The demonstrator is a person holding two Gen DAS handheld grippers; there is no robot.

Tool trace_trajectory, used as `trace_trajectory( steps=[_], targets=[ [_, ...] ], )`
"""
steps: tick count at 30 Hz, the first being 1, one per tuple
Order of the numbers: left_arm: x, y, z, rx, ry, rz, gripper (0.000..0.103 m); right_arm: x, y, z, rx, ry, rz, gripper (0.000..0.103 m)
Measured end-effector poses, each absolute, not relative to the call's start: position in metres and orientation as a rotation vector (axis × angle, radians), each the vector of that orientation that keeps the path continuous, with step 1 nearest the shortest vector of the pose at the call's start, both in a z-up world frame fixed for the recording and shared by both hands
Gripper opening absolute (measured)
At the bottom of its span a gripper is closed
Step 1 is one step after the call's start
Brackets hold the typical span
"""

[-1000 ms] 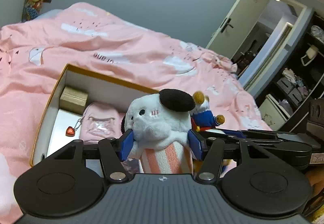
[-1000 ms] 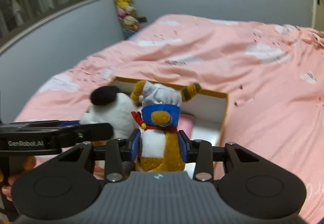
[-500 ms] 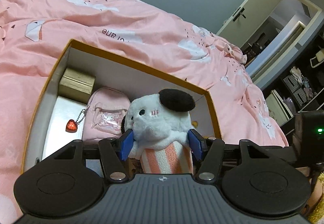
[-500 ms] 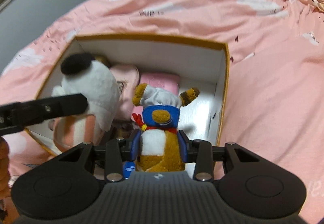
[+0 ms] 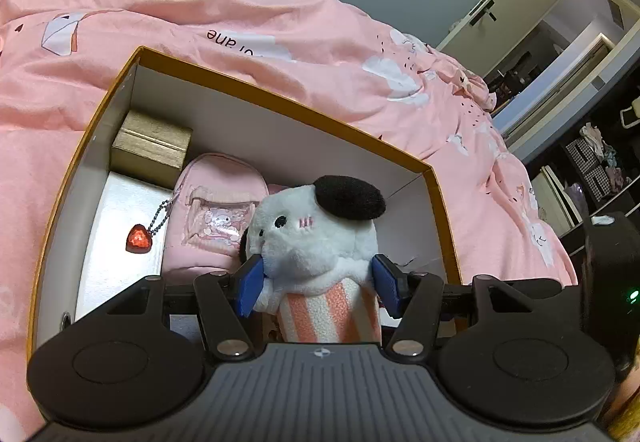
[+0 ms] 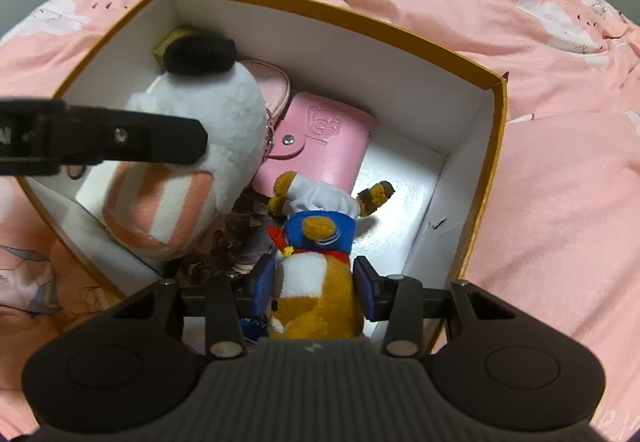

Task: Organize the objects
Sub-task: 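Lower the duck plush into the orange box and open the right tool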

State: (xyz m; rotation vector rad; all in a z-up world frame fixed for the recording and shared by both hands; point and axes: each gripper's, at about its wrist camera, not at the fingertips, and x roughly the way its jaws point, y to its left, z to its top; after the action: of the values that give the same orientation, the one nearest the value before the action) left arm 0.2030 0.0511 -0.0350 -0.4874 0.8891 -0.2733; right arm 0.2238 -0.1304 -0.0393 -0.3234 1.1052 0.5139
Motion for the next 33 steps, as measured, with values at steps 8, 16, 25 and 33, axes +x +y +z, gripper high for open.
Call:
trace_trajectory(
  steps=[8,16,25,33],
  targets=[
    [0.209,0.049,-0.032,-0.490,0.894,-0.283,0.067,0.228,-0.141,-0.028,-0.326,1.121,0.576,0.025],
    [0.226,0.031,-0.024,-0.504,0.895,-0.311,0.067,0.227,-0.136,-0.041,-0.374,1.129,0.611,0.014],
    [0.264,0.003,-0.035,-0.635,0.912,-0.262,0.067,0.228,-0.161,0.009,-0.390,0.923,0.568,0.016],
    [0.294,-0.017,-0.060,-0.691,0.965,-0.208,0.067,0.238,-0.163,0.008,-0.413,0.904,0.583,0.017]
  ],
)
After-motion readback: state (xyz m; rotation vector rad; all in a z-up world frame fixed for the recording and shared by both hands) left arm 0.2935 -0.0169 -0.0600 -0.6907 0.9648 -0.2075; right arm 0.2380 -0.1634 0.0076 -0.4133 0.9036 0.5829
